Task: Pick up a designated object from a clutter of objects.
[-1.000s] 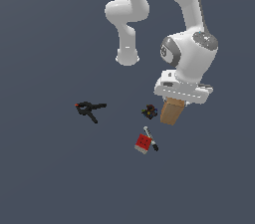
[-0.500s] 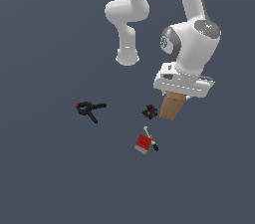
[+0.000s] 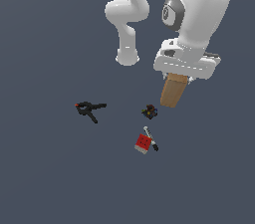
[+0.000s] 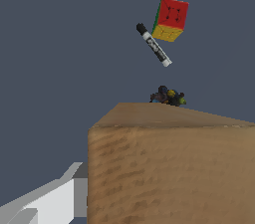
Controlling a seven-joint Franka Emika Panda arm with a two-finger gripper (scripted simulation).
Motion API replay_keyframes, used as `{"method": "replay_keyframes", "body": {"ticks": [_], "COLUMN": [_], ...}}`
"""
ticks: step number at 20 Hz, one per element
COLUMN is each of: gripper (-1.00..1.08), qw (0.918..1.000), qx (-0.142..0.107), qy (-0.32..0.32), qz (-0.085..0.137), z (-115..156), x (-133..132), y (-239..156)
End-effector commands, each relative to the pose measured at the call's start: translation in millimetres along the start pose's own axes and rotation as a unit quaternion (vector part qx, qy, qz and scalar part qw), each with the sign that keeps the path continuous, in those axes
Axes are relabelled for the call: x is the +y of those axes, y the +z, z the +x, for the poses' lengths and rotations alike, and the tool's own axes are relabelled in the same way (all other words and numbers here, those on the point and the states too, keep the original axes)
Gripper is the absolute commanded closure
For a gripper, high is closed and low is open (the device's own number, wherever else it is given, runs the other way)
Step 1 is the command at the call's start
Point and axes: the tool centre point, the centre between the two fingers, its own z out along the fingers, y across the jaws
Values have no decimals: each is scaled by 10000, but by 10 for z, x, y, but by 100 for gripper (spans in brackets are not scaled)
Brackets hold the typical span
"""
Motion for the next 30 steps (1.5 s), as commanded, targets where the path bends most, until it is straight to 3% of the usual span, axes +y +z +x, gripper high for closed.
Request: {"method": "replay_keyframes", "body": {"ticks": [1,18,30], "gripper": [108,108,108], "qw": [10000,10000,10000], "qx": [36,35,40], "qy": [-3,-2,7], "qz": [30,29,20], "z": [-58,-489,-615], "x": [44,404,521], "y": [-294,-1948,-2566]}}
